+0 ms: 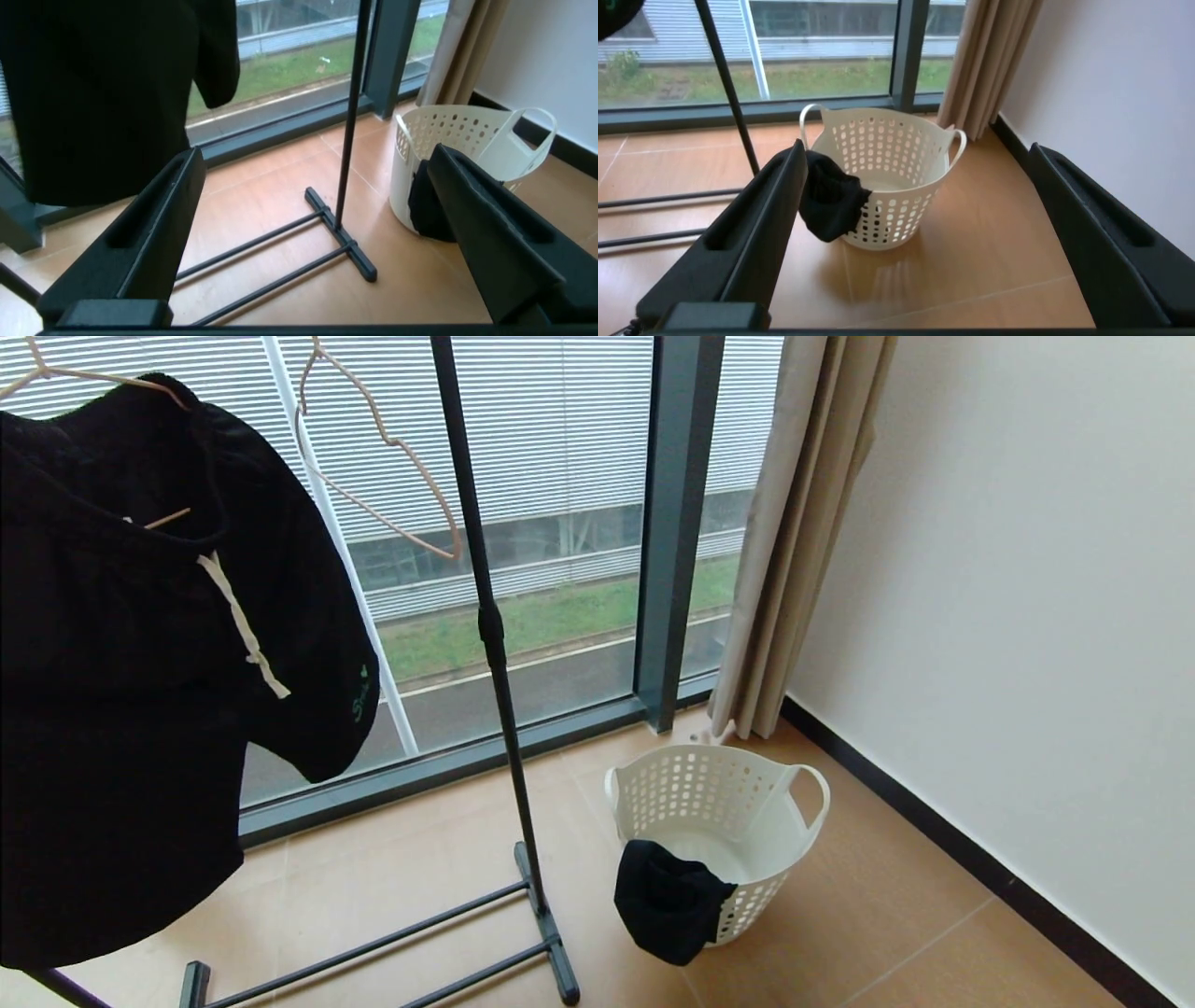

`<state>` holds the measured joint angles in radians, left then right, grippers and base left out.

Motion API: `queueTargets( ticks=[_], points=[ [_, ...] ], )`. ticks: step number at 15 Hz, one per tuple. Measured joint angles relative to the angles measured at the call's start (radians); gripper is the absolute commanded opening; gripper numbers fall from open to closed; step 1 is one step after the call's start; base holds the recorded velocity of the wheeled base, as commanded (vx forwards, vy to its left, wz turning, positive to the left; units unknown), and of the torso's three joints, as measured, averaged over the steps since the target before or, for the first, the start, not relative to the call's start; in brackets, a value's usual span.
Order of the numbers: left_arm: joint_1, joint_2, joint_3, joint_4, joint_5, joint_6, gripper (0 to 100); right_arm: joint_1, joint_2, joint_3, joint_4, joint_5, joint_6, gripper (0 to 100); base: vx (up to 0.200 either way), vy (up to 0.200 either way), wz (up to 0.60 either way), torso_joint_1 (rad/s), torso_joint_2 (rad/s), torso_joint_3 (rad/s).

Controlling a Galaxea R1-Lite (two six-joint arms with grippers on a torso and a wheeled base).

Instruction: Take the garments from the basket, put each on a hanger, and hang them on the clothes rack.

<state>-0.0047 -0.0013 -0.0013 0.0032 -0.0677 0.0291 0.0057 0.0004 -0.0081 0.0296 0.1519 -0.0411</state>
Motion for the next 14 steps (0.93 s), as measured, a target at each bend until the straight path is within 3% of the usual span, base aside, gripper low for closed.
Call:
queueTargets(
  ticks=[14],
  points=[
    [0.000, 0.000, 0.000, 0.000, 0.003, -0.004, 100, 0.000, 0.000, 0.001, 0.000, -0.001, 0.000, 100, 0.000, 0.000, 0.00, 0.001, 0.00, -0.195]
  ],
)
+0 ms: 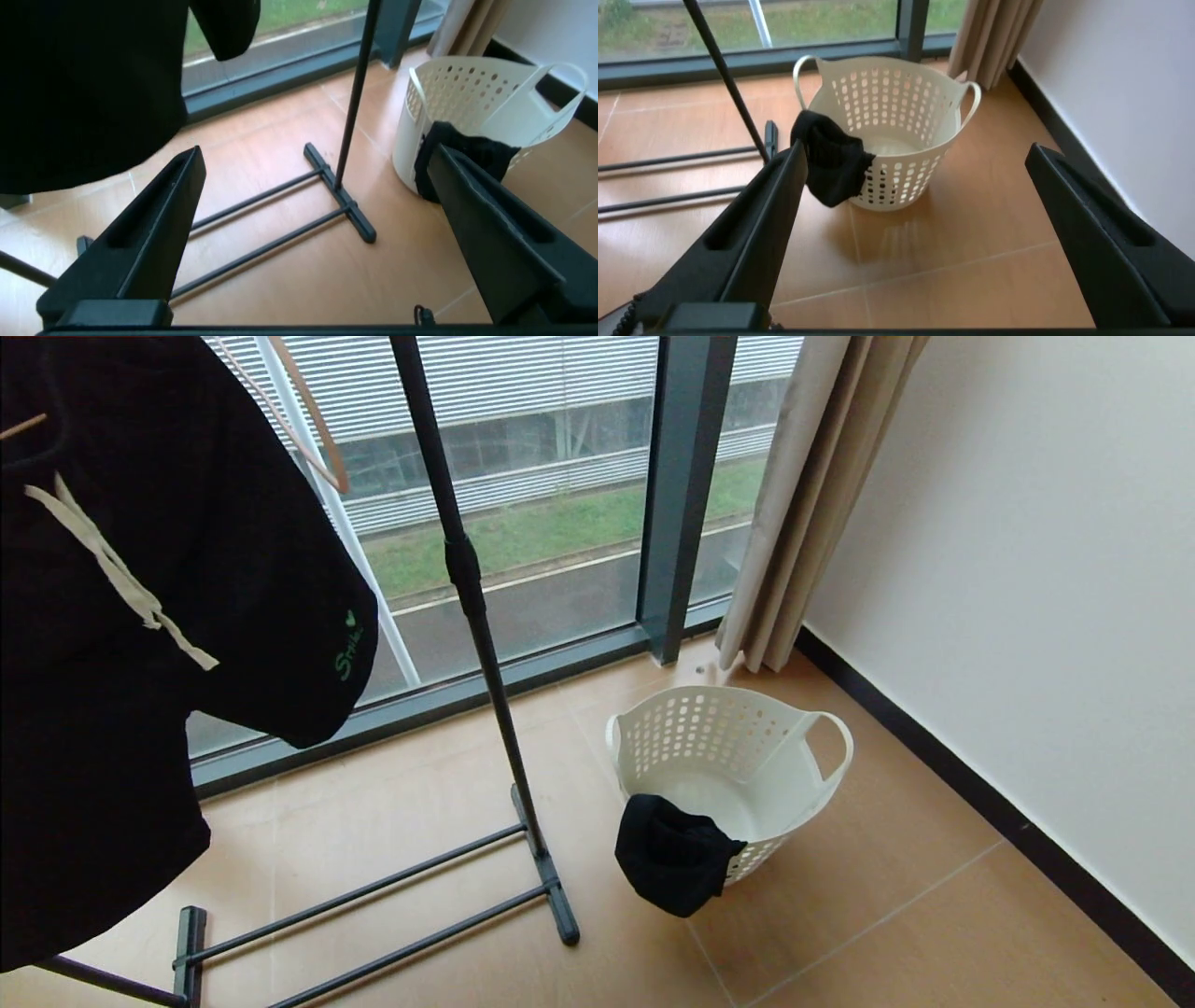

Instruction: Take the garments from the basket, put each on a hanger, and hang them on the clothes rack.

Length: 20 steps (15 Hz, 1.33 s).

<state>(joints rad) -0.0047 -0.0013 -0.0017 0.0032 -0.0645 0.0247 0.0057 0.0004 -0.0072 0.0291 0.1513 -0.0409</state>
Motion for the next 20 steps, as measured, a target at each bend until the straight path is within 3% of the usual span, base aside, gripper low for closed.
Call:
queueTargets(
  ticks=[20],
  points=[
    [0.000, 0.000, 0.000, 0.000, 0.000, 0.000, 100, 0.000, 0.000, 0.000, 0.001, -0.002, -0.004, 100, 0.000, 0.000, 0.00, 0.006, 0.00, -0.196]
  ],
)
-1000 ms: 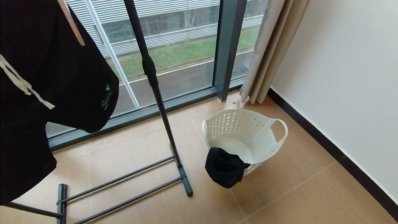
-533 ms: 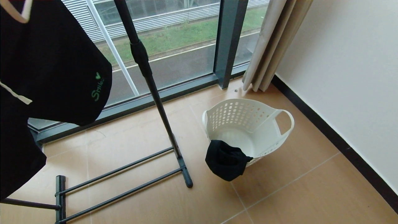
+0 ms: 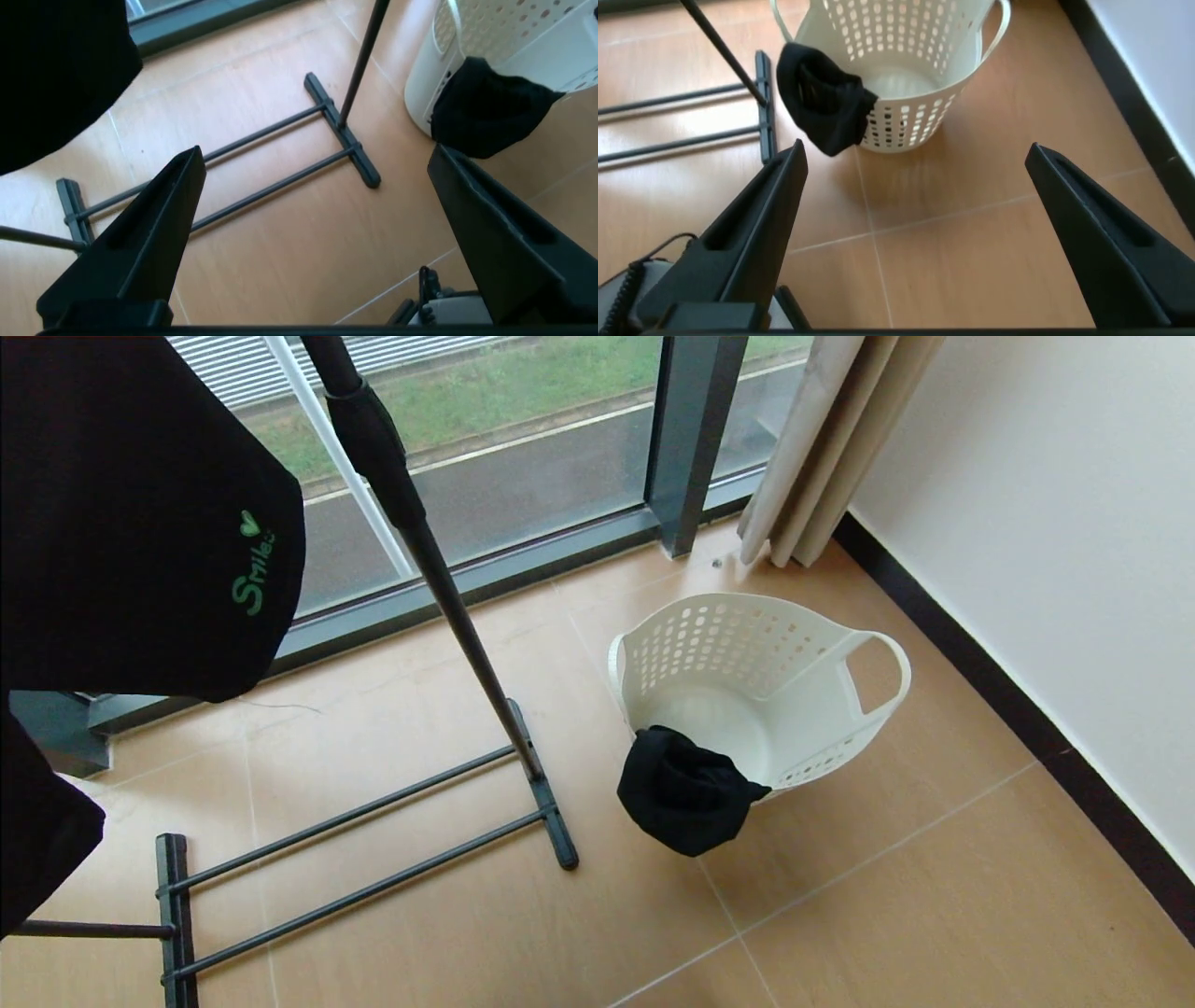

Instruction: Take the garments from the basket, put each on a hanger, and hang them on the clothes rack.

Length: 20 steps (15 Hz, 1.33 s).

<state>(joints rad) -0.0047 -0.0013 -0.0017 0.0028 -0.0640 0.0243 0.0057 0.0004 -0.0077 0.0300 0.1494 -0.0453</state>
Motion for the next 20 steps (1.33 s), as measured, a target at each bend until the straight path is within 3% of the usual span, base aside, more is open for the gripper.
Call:
queueTargets(
  ticks=[4, 7, 10, 13, 17, 20],
  points=[
    [0.000, 0.000, 0.000, 0.000, 0.001, 0.001, 100, 0.009, 0.024, -0.004, 0.001, 0.011, -0.031, 100, 0.000, 0.000, 0.00, 0.001, 0.00, -0.044],
    [0.000, 0.000, 0.000, 0.000, 0.001, 0.000, 100, 0.061, 0.139, -0.043, -0.006, 0.035, -0.058, 100, 0.000, 0.000, 0.00, 0.000, 0.00, 0.000],
    [0.000, 0.000, 0.000, 0.000, 0.001, 0.000, 100, 0.101, 0.359, -0.109, -0.040, 0.041, -0.064, 100, 0.000, 0.000, 0.00, 0.000, 0.00, 0.000],
    [0.000, 0.000, 0.000, 0.000, 0.001, 0.000, 100, 0.123, 0.669, -0.184, -0.166, 0.043, -0.089, 100, 0.000, 0.000, 0.00, 0.000, 0.00, 0.000],
    [0.000, 0.000, 0.000, 0.000, 0.001, 0.000, 100, 0.134, 1.091, -0.285, -0.405, 0.072, -0.235, 100, 0.000, 0.000, 0.00, 0.000, 0.00, 0.000],
    [0.000, 0.000, 0.000, 0.000, 0.001, 0.000, 100, 0.136, 1.384, -0.431, -0.487, 0.154, -0.425, 100, 0.000, 0.000, 0.00, 0.000, 0.00, 0.000]
  ],
)
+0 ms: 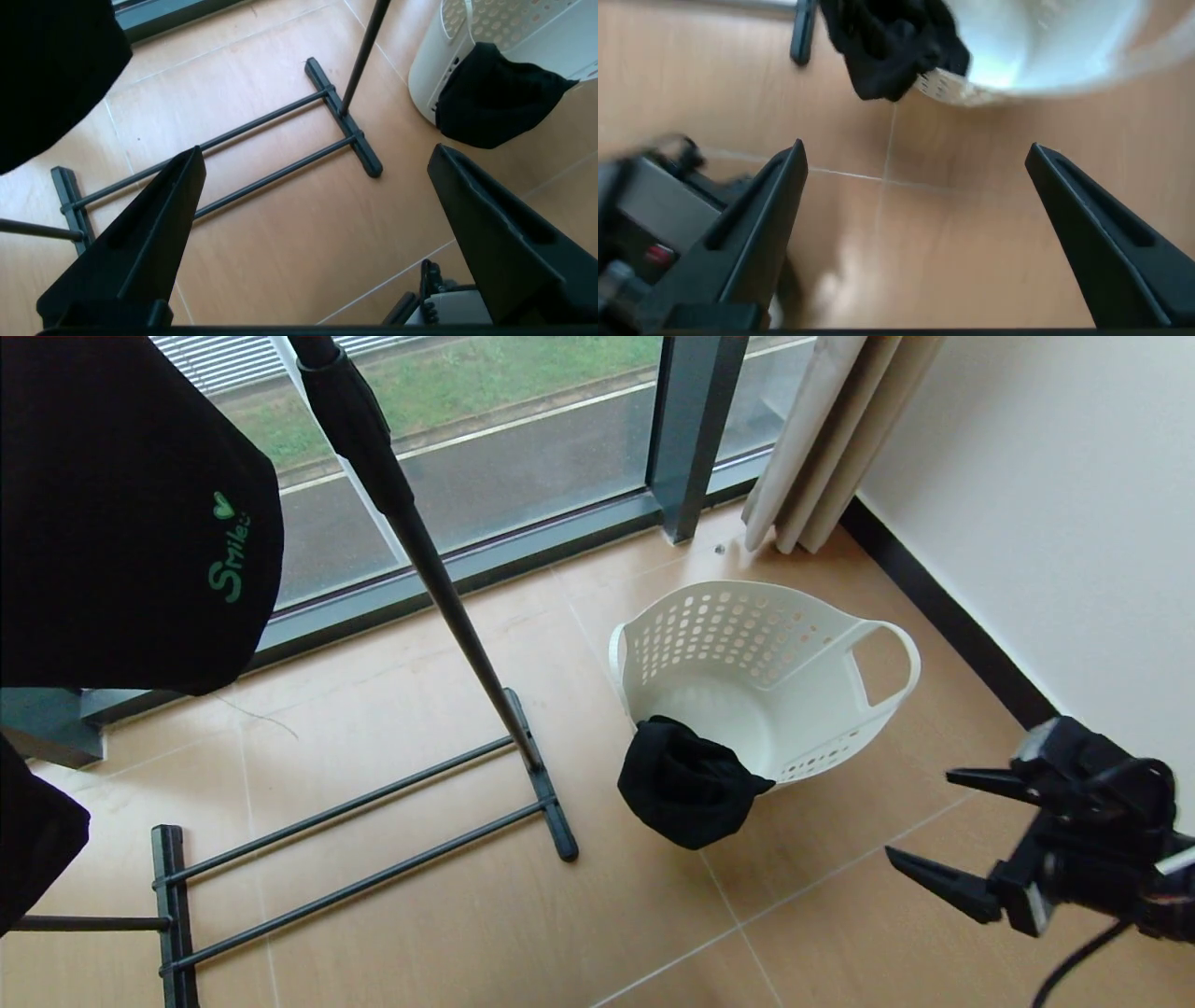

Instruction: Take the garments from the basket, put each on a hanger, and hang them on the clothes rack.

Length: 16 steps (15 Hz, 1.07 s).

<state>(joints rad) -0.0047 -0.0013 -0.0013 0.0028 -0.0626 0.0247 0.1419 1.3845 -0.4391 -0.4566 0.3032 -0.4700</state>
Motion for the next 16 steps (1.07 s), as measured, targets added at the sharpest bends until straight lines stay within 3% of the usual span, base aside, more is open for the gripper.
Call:
queueTargets(
  ticks=[3, 5, 10, 13, 15, 16],
  points=[
    [0.000, 0.000, 0.000, 0.000, 0.000, 0.000, 100, 0.011, 0.246, -0.209, -0.030, 0.072, -0.212, 100, 0.000, 0.000, 0.00, 0.000, 0.00, 0.000],
    [0.000, 0.000, 0.000, 0.000, 0.000, 0.000, 100, 0.033, 0.375, -0.336, -0.035, 0.078, -0.280, 100, 0.000, 0.000, 0.00, 0.000, 0.00, 0.000],
    [0.000, 0.000, 0.000, 0.000, 0.000, 0.000, 100, 0.116, 0.571, -0.530, -0.037, -0.029, -0.296, 100, 0.000, 0.000, 0.00, 0.000, 0.00, 0.000],
    [0.000, 0.000, 0.000, 0.000, -0.006, 0.017, 100, 0.123, 0.657, -0.601, -0.036, -0.094, -0.300, 100, 0.000, 0.000, 0.00, 0.000, 0.00, 0.000],
    [0.000, 0.000, 0.000, -0.001, -0.020, 0.068, 100, 0.124, 0.693, -0.634, -0.036, -0.109, -0.301, 100, 0.000, 0.000, 0.00, 0.000, 0.00, 0.000],
    [0.001, 0.000, 0.001, -0.001, -0.020, 0.046, 100, 0.124, 0.706, -0.644, -0.035, -0.126, -0.301, 100, 0.000, 0.000, 0.00, 0.000, 0.00, 0.000]
  ],
)
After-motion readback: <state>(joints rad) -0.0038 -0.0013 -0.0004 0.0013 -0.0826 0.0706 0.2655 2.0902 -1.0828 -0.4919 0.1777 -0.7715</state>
